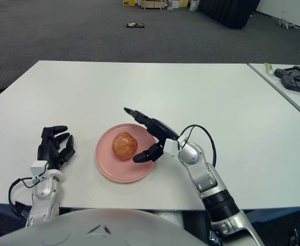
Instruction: Put the apple into the plate.
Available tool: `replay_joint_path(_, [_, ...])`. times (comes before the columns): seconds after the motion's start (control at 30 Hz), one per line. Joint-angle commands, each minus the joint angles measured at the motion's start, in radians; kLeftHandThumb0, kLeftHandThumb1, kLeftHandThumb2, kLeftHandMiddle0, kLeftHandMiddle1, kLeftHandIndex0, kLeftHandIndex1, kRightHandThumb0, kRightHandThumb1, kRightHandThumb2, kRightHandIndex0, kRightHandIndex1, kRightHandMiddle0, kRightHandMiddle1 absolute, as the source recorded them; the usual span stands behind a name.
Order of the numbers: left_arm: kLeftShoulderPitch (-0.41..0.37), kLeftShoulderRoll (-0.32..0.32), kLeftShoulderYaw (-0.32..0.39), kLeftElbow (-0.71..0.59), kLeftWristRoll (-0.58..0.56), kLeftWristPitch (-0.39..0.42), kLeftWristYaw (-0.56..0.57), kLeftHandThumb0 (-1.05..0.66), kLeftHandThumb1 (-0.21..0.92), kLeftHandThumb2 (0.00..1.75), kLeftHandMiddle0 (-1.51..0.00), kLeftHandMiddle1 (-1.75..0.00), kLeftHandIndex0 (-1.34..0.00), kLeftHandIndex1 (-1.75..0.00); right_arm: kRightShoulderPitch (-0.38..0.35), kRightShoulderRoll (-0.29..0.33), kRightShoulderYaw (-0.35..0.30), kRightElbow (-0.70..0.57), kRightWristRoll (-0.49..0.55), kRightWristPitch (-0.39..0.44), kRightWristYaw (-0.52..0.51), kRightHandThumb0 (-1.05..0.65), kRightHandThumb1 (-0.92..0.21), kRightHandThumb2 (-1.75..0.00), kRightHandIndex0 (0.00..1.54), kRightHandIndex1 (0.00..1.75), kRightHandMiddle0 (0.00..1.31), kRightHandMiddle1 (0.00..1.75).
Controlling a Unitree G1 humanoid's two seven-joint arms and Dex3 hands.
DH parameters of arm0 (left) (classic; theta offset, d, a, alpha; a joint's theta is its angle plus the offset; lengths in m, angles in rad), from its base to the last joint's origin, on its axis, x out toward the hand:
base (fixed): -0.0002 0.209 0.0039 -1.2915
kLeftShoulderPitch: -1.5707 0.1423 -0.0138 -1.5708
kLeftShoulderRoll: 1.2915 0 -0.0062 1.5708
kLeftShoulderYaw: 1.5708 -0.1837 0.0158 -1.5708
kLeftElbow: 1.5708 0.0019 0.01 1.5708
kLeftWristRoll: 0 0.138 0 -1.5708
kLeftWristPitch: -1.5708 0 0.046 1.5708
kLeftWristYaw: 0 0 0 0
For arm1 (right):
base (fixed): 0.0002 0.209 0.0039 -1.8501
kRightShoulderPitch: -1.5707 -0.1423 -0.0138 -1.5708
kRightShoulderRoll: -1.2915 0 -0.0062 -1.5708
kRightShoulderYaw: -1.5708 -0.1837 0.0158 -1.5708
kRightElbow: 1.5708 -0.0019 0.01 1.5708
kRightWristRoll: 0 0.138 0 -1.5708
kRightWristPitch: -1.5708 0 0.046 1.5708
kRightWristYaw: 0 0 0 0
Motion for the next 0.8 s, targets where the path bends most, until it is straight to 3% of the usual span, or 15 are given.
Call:
replay_joint_path(0.0, [-0.017,0.006,-0.002,0.005,0.001,0.005,0.000,0.00,0.77,0.65,-0.45,-1.42,-0.18,-1.75,0.015,0.050,-0.050,0.006,0.026,-0.049,-0.081,-1.05,-0.78,-0.41,0.00,0.00,0.00,0.00])
replay_joint_path(0.2, [-0.018,0.007,-0.002,0.008,0.000,0.003,0.000,0.00,0.77,0.65,-0.45,-1.43,-0.18,-1.75,0.060,0.120,-0.099,0.007,0.022,-0.060,-0.187,-1.05,-0.91,-0.37,0.00,0.00,0.00,0.00])
replay_joint_path(0.33, [-0.018,0.008,-0.004,0.009,0.006,-0.001,0.004,0.00,0.77,0.66,-0.45,-1.43,-0.18,-1.75,0.102,0.172,-0.139,0.012,0.052,-0.090,-0.251,-1.05,-0.92,-0.37,0.00,0.00,0.00,0.00])
replay_joint_path(0.53, [-0.017,0.006,-0.005,0.001,0.007,0.009,0.005,0.00,0.76,0.67,-0.45,-1.44,-0.18,-1.75,0.085,0.241,-0.187,0.105,0.105,-0.196,-0.318,-1.02,-0.91,-0.36,0.00,0.00,0.00,0.00])
replay_joint_path(0.6, [-0.018,0.002,-0.005,0.001,0.000,0.003,0.004,0.00,0.74,0.70,-0.46,-1.45,-0.18,-1.75,0.079,0.287,-0.213,0.146,0.146,-0.217,-0.350,-0.89,-0.88,-0.51,0.01,0.01,0.00,0.02])
replay_joint_path(0.73, [-0.021,0.000,-0.005,0.002,-0.009,-0.009,0.000,0.00,0.72,0.73,-0.47,-1.46,-0.19,-1.75,0.077,0.330,-0.244,0.191,0.160,-0.239,-0.395,-0.72,-0.80,-0.72,0.11,0.11,0.00,0.39])
replay_joint_path(0.77, [-0.021,-0.001,-0.006,0.003,-0.013,-0.013,-0.002,0.00,0.72,0.74,-0.47,-1.47,-0.18,-1.75,0.081,0.340,-0.252,0.204,0.155,-0.244,-0.412,-0.69,-0.80,-0.75,0.08,0.24,0.00,0.48])
